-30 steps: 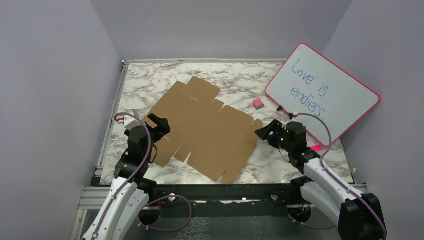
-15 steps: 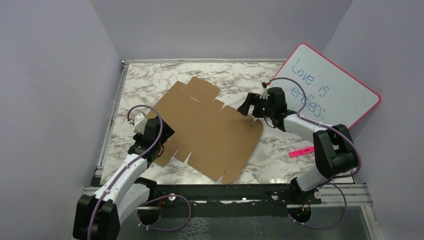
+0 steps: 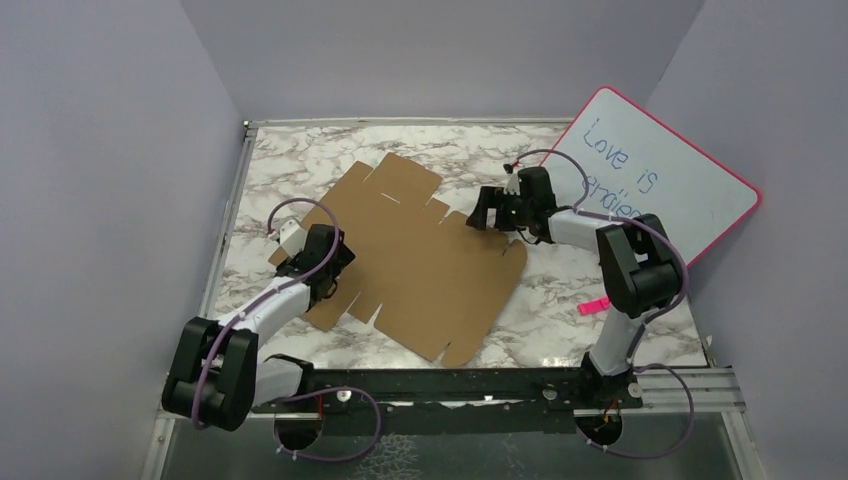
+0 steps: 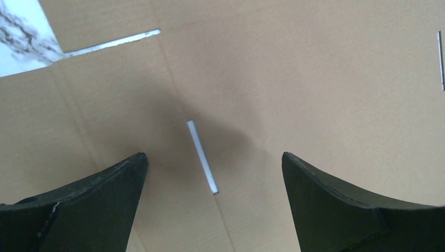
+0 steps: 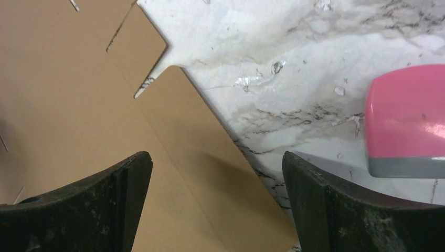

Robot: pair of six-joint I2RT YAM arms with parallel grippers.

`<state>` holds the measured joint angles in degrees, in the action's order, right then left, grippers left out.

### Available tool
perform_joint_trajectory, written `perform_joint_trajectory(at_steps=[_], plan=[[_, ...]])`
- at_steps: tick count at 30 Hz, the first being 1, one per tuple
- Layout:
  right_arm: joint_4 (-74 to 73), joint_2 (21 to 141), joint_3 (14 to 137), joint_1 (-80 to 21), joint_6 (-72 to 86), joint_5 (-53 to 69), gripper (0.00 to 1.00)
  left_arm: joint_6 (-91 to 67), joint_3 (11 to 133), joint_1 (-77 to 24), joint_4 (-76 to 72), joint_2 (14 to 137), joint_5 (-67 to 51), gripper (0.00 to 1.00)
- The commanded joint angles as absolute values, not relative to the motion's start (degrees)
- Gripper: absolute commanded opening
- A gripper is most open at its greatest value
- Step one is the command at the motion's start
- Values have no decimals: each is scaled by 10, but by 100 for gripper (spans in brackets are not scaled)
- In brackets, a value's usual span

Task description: Fold the paper box

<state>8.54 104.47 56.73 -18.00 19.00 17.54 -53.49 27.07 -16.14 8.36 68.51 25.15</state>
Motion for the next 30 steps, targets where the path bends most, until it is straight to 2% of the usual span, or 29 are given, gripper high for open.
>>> perform_joint_trajectory(at_steps=[1,12,19,25,30], plan=[[55,1044,550,-181,178,211,100,-516,302,-160,59,718,277,99],[31,916,395,-184,199,235,100,-454,389,-160,28,855,244,99],[40,834,299,-194,242,281,100,-398,486,-160,3,969,172,99],[12,771,270,-197,254,276,100,-363,582,-166,10,1051,93,99],[-38,717,297,-198,245,230,100,-343,597,-167,27,1025,86,99]])
